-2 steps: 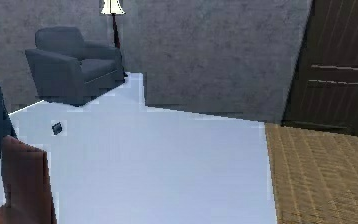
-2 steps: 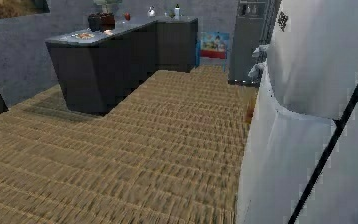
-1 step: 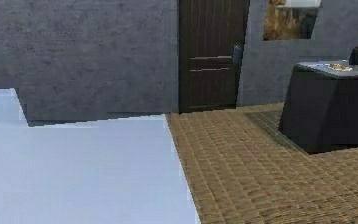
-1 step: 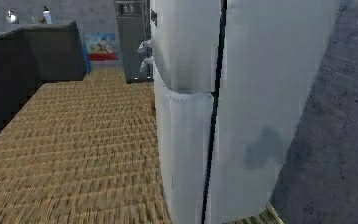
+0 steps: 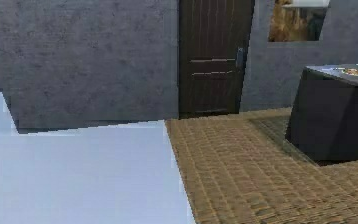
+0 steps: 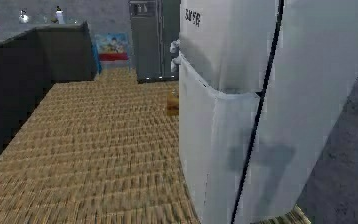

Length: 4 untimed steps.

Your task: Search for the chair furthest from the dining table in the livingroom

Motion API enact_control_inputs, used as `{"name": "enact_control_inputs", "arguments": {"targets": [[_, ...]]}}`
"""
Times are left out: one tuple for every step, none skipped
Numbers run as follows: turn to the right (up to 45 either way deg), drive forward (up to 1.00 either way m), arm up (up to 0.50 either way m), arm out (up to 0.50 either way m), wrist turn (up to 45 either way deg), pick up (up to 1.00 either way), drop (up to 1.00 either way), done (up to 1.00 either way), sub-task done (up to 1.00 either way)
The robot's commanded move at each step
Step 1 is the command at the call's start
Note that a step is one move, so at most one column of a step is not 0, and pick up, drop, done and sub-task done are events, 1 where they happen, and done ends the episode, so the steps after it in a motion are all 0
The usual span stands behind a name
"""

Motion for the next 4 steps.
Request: {"name": "enact_control_inputs", "arguments": {"targets": [[45.0, 0.00, 0.00, 0.00, 0.0, 0.00, 0.00, 0.00, 0.00], [33.0, 0.00, 0.00, 0.00, 0.0, 0.00, 0.00, 0.00, 0.00], [0.0, 0.05, 0.00, 0.00, 0.0, 0.00, 0.00, 0.00, 0.00], [-45.0, 0.00, 0.00, 0.00, 0.0, 0.00, 0.00, 0.00, 0.00]]}}
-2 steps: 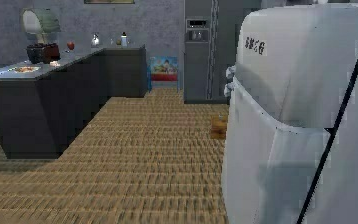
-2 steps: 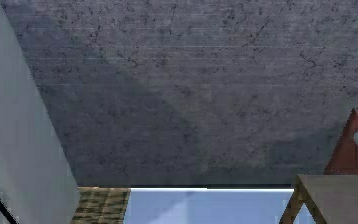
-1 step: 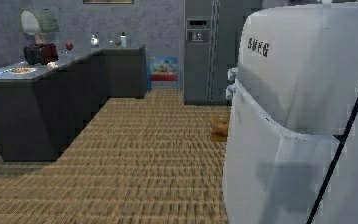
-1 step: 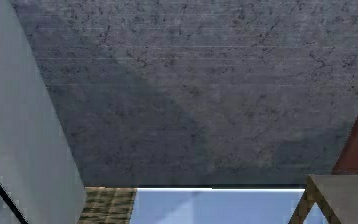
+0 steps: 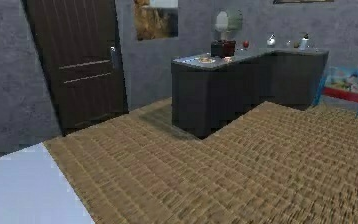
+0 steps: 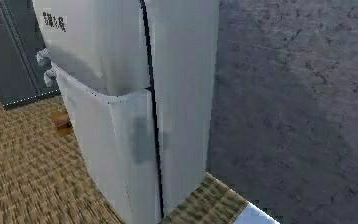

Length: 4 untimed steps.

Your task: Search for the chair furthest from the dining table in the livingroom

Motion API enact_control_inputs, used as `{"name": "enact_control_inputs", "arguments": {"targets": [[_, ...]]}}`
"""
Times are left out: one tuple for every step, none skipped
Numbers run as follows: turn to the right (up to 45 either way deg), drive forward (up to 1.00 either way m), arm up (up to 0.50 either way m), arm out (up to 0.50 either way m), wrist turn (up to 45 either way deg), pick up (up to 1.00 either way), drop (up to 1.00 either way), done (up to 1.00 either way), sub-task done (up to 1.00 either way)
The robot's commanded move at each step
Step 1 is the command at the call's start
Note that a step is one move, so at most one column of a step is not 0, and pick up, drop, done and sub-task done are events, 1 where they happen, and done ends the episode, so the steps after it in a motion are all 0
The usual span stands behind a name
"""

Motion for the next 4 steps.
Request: {"name": "enact_control_inputs", "arguments": {"targets": [[-30.0, 0.00, 0.00, 0.00, 0.0, 0.00, 0.00, 0.00, 0.00], [0.0, 0.45, 0.00, 0.00, 0.0, 0.00, 0.00, 0.00, 0.00], [-45.0, 0.00, 0.00, 0.00, 0.0, 0.00, 0.00, 0.00, 0.00], [-24.0, 0.00, 0.00, 0.00, 0.0, 0.00, 0.00, 0.00, 0.00]]}}
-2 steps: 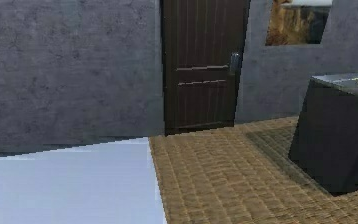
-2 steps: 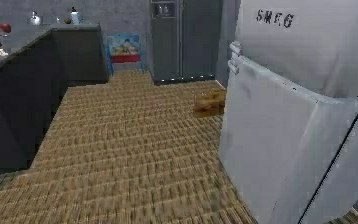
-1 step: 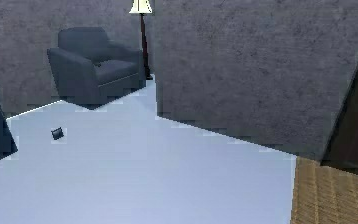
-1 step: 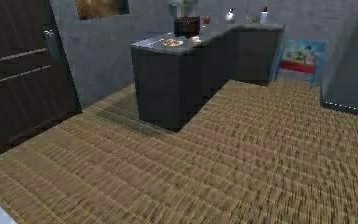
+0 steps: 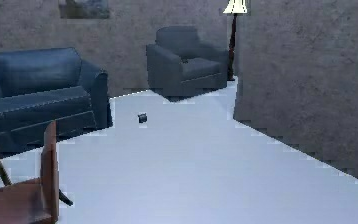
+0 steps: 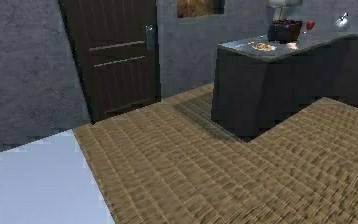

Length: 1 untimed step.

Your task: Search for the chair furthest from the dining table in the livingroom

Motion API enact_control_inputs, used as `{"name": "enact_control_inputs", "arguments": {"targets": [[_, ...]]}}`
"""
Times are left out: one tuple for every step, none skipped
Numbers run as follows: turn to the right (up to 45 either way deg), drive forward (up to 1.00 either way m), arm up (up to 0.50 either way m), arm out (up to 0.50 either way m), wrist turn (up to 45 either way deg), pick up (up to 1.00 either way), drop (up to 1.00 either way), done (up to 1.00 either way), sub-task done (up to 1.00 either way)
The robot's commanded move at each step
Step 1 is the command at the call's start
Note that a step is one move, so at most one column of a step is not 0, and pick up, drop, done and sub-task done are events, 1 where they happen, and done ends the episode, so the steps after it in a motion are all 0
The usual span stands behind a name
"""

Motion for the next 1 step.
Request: {"name": "enact_control_inputs", "arguments": {"targets": [[0.0, 1.00, 0.00, 0.00, 0.0, 0.00, 0.00, 0.00, 0.00]]}}
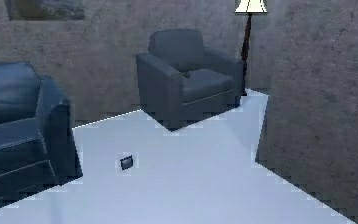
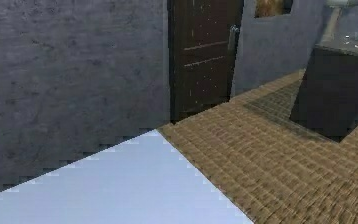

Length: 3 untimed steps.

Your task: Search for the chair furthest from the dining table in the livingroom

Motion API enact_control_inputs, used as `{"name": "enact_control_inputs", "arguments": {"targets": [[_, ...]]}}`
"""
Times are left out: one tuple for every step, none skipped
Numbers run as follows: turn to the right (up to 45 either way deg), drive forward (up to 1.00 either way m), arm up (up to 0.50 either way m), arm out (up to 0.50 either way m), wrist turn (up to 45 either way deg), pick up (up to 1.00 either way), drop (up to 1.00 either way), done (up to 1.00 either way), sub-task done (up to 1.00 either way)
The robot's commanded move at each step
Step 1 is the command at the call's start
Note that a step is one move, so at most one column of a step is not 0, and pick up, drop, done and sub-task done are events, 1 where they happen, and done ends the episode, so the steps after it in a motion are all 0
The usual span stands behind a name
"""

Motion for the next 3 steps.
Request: {"name": "enact_control_inputs", "arguments": {"targets": [[-9.0, 0.00, 0.00, 0.00, 0.0, 0.00, 0.00, 0.00, 0.00], [0.0, 0.30, 0.00, 0.00, 0.0, 0.00, 0.00, 0.00, 0.00], [6.0, 0.00, 0.00, 0.00, 0.0, 0.00, 0.00, 0.00, 0.00]]}}
